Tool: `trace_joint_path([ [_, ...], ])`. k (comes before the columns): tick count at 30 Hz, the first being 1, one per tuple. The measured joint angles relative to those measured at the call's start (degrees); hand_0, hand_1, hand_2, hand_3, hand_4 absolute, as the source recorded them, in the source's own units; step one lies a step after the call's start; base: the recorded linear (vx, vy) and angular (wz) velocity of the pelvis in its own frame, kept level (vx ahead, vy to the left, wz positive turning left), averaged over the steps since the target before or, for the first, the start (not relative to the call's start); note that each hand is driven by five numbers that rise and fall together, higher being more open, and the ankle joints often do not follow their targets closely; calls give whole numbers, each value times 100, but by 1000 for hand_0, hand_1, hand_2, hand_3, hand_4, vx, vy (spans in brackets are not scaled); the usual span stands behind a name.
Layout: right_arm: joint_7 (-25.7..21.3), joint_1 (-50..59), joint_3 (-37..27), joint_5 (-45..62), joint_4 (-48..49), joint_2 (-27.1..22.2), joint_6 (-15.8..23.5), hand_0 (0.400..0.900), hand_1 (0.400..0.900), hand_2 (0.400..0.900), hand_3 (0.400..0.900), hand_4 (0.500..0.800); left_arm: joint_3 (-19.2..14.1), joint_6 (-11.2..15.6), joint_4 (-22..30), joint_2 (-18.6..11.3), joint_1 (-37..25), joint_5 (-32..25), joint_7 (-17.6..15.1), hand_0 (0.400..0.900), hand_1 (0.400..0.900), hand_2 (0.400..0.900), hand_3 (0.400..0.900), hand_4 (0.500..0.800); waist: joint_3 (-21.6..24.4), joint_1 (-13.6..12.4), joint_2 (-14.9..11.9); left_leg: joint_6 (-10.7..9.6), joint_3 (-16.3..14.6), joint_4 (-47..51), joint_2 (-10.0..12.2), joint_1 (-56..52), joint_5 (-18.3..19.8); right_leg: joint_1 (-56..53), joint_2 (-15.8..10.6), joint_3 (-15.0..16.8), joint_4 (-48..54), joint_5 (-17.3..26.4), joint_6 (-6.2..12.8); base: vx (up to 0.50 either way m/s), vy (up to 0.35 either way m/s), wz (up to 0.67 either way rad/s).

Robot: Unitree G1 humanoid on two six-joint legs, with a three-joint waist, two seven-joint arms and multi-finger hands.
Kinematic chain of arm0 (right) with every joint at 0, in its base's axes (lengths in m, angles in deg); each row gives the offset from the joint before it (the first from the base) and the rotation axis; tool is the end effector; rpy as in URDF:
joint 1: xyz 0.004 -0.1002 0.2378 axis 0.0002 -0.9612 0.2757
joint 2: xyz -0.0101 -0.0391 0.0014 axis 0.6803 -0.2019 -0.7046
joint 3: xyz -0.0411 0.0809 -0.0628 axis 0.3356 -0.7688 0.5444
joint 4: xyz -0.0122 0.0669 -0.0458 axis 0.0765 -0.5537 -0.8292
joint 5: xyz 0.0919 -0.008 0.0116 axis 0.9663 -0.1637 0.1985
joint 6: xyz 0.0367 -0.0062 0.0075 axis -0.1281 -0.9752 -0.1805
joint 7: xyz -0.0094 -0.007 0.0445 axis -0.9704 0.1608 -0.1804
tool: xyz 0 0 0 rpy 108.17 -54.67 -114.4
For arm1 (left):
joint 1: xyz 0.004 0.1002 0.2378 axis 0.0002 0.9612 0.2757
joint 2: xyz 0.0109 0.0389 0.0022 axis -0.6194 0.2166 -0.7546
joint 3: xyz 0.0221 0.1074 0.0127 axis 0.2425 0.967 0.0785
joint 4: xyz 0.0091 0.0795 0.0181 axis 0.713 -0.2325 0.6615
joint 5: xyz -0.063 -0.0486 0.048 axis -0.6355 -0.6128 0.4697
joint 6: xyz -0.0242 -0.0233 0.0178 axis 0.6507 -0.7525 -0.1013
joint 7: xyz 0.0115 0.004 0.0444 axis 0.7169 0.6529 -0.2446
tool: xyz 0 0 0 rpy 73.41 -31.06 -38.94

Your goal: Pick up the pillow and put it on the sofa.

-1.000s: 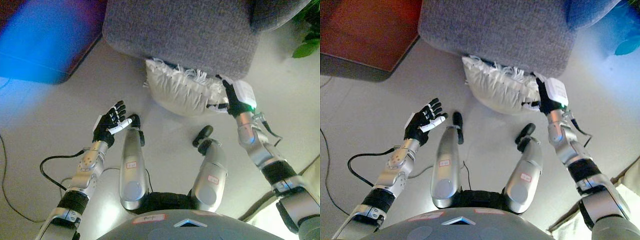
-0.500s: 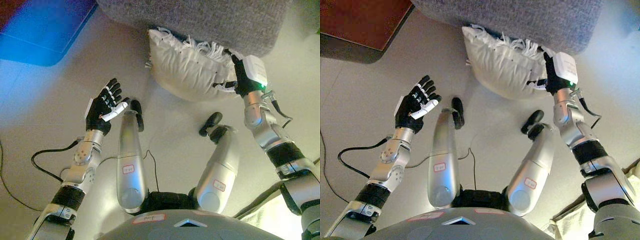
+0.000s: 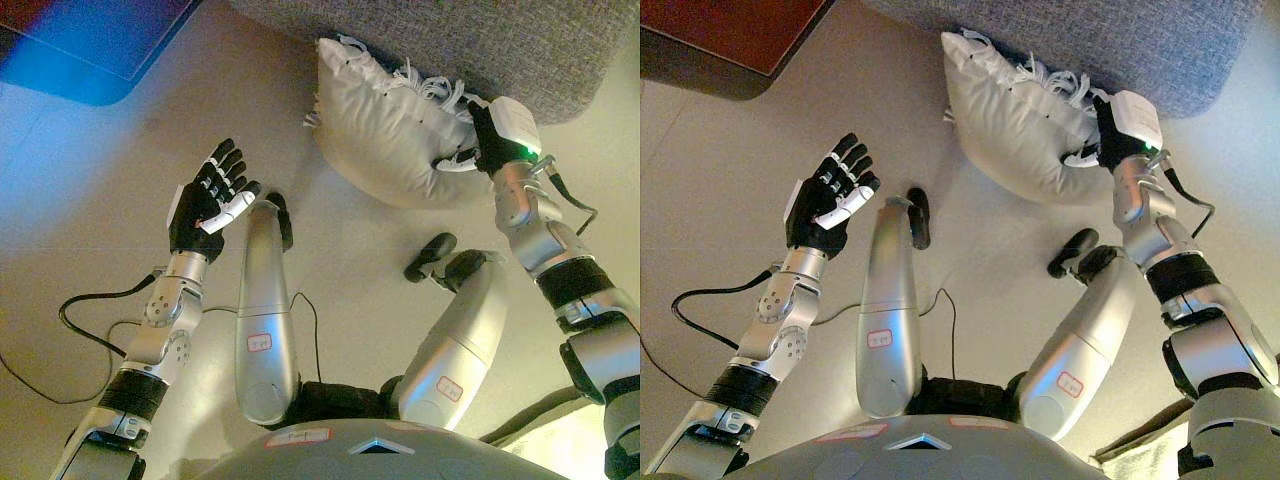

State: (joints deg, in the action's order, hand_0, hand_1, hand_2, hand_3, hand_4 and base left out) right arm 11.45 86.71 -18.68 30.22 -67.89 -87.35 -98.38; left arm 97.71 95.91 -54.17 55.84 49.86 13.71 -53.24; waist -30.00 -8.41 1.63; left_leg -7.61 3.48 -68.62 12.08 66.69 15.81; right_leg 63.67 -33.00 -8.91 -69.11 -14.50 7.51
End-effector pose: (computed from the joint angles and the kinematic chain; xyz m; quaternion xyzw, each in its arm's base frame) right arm 0.3090 -0.2443 0.1139 -0.5794 0.0148 -0.0542 0.8131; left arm 0.1956 0.2272 0.0412 -0.0783 -0.0447 -0.0412 0.9951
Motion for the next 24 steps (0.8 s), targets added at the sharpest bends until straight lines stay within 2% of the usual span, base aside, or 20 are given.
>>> trace_joint_path([
  [6, 244, 501, 392, 2, -501, 113, -414, 900, 900, 900, 900, 800, 73, 0, 83, -2, -11, 1, 82, 900, 900, 900, 900, 800, 1, -143, 2, -23, 99, -114, -6, 52, 18, 57, -35, 1, -240, -137, -54, 4, -17, 8],
  [11, 254, 942, 546, -1, -1250, 471, -828, 900, 900, 900, 900, 800, 169, 0, 86, -2, -13, 3, 79, 900, 900, 900, 900, 800, 1, -310, 6, -26, 204, -200, -33, 135, 19, 60, -71, -57, -359, -210, -65, 2, -2, 8],
  [15, 493, 1299, 620, 1, -1580, 733, -1271, 900, 900, 900, 900, 800, 276, 0, 87, -2, -19, 6, -5, 900, 900, 900, 900, 800, 2, -324, 11, -26, 247, -250, -65, 213, 20, 66, -74, -66, -370, -215, -60, -15, 19, 6],
  [16, 553, 1365, 623, 1, -1644, 772, -1356, 451, 451, 451, 451, 531, 314, 0, 87, -2, -22, 7, -22, 900, 900, 900, 900, 800, 3, -326, 13, -28, 249, -252, -76, 215, 21, 66, -74, -59, -366, -215, -59, -17, 14, 4],
  [17, 625, 1407, 623, 7, -1676, 792, -1420, 451, 451, 451, 451, 531, 336, 0, 88, -2, -21, 7, -22, 900, 900, 900, 900, 800, 4, -337, 15, -29, 252, -251, -86, 218, 21, 66, -74, -54, -364, -216, -58, 0, 0, 0],
  [18, 697, 1454, 623, 38, -1726, 798, -1437, 400, 400, 400, 400, 500, 347, 0, 89, -2, -21, 7, -29, 900, 900, 900, 900, 800, 4, -347, 15, -31, 256, -252, -90, 218, 23, 66, -74, -54, -363, -216, -58, 0, 0, 0],
  [24, 887, 1616, 620, 543, -1849, 779, -1494, 400, 400, 400, 400, 500, 346, 0, 105, -1, -19, 8, -11, 900, 900, 900, 900, 800, 7, -445, 22, -61, 289, -224, -98, 209, 40, 62, -62, -81, -352, -217, -57, 9, 15, -6],
])
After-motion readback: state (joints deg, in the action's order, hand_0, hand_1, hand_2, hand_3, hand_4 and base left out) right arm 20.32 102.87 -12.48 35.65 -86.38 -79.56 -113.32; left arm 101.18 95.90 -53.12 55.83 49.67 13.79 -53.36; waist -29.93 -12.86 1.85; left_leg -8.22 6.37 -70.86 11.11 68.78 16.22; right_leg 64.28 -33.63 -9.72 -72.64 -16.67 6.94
